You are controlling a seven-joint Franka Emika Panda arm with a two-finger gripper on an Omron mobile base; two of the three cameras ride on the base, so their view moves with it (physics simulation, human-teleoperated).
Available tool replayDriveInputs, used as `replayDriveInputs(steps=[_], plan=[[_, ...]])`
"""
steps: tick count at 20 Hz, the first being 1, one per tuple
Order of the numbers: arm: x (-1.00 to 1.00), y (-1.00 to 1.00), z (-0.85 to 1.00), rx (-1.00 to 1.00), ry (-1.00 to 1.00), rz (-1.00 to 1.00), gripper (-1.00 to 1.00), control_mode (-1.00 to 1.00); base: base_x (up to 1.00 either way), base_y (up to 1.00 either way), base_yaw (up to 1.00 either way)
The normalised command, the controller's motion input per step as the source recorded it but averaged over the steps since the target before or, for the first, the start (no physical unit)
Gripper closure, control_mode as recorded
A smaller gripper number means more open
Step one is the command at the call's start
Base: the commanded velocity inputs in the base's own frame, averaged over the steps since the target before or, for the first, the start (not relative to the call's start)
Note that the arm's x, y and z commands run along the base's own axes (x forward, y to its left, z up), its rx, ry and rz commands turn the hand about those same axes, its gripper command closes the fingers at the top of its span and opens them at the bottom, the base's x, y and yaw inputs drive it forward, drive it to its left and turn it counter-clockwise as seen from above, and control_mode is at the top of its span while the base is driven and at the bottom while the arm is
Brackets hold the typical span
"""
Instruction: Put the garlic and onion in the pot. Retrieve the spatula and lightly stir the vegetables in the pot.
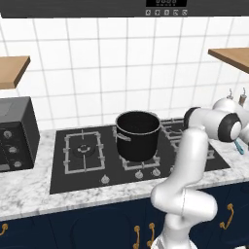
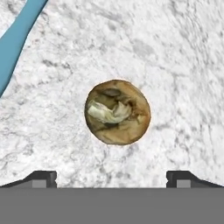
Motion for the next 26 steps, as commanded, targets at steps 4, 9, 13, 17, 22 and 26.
replayDriveInputs(steps=[4,9,13,17,22,26], plan=[[0.33,-0.04,-0.28,0.04,0.0,0.06,-1.0,-1.0,0.0,0.0,0.0],[0.47,-0.01,-0.11,0.01,0.0,0.04,-1.0,-1.0,0.0,0.0,0.0],[0.44,-0.13,-0.13,0.0,0.0,0.03,-1.0,-1.0,0.0,0.0,0.0],[0.22,-0.29,-0.25,0.0,0.0,0.03,1.0,-1.0,0.0,0.0,0.0],[0.11,-0.21,-0.25,0.0,0.0,0.0,1.0,-1.0,0.0,0.0,0.0],[-0.69,0.61,0.5,-0.01,-0.12,0.03,1.0,-1.0,0.0,0.0,0.0]])
